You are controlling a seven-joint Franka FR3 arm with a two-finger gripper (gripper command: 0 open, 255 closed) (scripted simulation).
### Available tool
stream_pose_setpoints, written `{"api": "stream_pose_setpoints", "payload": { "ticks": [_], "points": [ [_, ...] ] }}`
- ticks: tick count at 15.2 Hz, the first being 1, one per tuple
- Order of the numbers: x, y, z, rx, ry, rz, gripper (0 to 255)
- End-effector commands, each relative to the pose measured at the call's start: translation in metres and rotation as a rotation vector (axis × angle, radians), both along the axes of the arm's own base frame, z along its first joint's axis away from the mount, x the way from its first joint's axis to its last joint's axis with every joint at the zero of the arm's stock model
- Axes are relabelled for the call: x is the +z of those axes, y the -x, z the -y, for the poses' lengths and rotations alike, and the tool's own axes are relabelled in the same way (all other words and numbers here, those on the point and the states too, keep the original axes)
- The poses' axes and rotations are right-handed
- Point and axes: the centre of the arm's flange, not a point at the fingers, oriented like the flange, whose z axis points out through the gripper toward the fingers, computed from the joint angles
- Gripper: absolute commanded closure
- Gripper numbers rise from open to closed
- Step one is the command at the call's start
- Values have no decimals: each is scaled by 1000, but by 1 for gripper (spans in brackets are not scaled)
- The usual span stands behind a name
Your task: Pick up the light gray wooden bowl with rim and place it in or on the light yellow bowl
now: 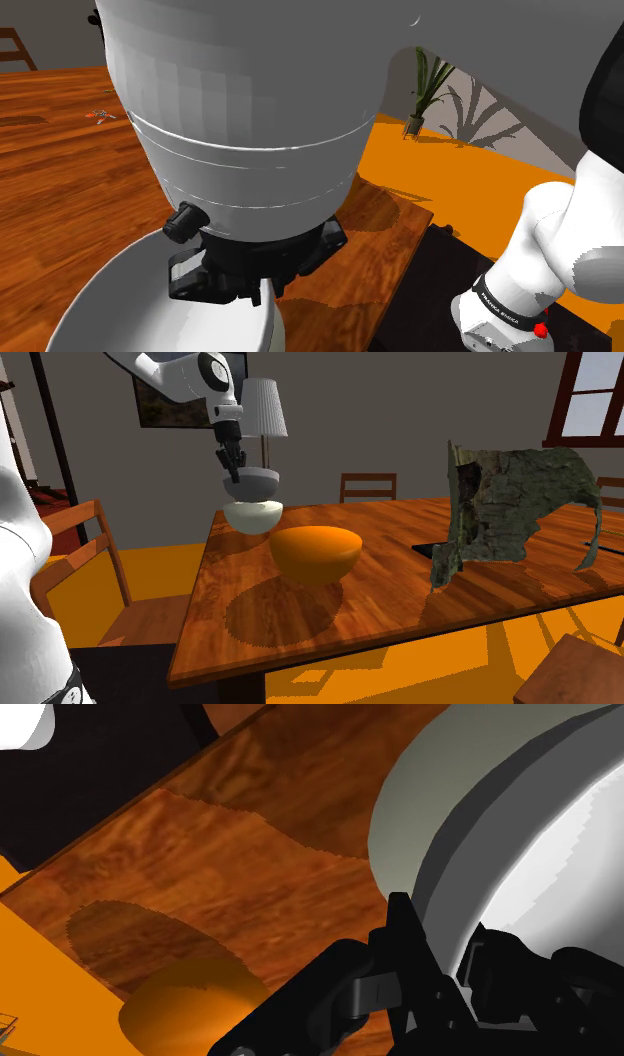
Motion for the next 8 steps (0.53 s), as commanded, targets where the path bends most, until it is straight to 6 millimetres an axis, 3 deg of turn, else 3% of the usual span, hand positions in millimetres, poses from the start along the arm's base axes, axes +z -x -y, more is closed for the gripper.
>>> {"api": "stream_pose_setpoints", "payload": {
  "ticks": [1, 2, 7, 8],
  "points": [
    [0, 0, 0, 0, -1, 1, 255],
    [0, 0, 0, 0, -1, 1, 0],
    [0, 0, 0, 0, -1, 0, 0],
    [13, 2, -2, 0, -1, 1, 0]
  ]
}}
